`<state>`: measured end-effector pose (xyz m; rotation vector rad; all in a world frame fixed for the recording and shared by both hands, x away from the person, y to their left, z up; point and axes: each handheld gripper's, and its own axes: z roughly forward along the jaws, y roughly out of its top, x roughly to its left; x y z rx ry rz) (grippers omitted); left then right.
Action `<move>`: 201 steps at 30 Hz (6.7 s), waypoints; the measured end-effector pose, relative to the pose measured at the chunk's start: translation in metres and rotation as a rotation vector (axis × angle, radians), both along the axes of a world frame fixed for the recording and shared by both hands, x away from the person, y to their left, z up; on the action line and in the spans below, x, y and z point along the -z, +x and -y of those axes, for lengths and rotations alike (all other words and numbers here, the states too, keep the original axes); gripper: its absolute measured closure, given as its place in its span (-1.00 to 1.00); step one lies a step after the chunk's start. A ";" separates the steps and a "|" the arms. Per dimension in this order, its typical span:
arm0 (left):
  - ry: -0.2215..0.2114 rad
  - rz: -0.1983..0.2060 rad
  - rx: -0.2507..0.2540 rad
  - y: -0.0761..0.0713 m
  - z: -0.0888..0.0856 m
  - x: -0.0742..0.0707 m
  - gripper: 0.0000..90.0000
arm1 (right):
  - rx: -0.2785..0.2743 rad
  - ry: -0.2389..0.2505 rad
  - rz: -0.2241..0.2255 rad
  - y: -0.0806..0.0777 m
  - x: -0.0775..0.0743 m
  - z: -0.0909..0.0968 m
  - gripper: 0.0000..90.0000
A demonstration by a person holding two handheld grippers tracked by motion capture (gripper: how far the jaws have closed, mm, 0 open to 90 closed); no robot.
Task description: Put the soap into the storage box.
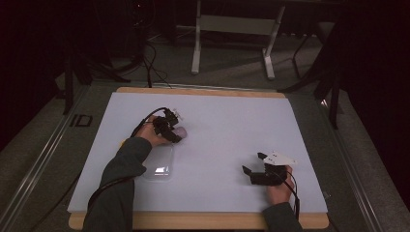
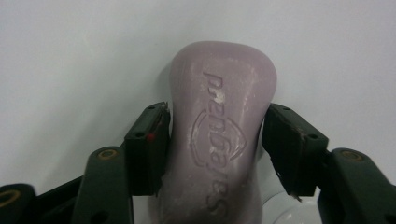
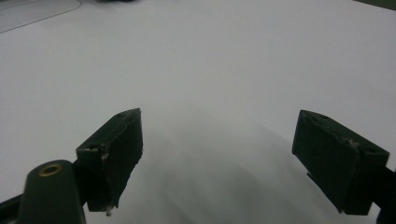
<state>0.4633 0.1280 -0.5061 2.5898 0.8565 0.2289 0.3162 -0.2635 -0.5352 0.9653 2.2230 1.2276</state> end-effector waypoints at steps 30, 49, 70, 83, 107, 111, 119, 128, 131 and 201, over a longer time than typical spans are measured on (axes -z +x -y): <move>0.164 -0.165 -0.007 0.016 0.018 -0.006 0.05 | -0.008 -0.014 -0.010 0.001 0.000 -0.002 -0.65; 0.251 -0.230 -0.038 0.023 0.032 -0.007 0.09 | -0.014 -0.022 -0.010 0.001 0.000 -0.002 -0.65; 0.251 -0.198 -0.027 0.020 0.032 -0.013 0.11 | -0.014 -0.016 -0.011 0.001 0.000 -0.002 -0.65; 0.244 -0.174 -0.018 0.016 0.032 -0.029 0.11 | -0.013 -0.016 -0.010 0.001 0.000 -0.002 -0.65; 0.219 -0.140 -0.049 0.000 0.017 -0.054 0.11 | -0.011 -0.016 -0.010 0.001 0.000 -0.002 -0.65; 0.222 -0.138 -0.061 -0.004 0.013 -0.057 0.11 | -0.011 -0.016 -0.010 0.001 0.000 -0.002 -0.65; 0.215 -0.138 -0.089 -0.010 0.004 -0.060 0.11 | -0.010 -0.017 -0.008 0.001 0.000 -0.002 -0.65; 0.194 -0.139 -0.132 -0.018 -0.012 -0.067 0.11 | -0.009 -0.015 -0.005 0.000 0.000 -0.002 -0.65; 0.193 -0.142 -0.141 -0.020 -0.016 -0.068 0.11 | -0.008 -0.015 -0.002 0.000 0.000 -0.002 -0.65; 0.100 -0.184 -0.422 -0.068 -0.072 -0.071 0.10 | -0.001 -0.004 0.005 -0.001 0.000 -0.001 -0.65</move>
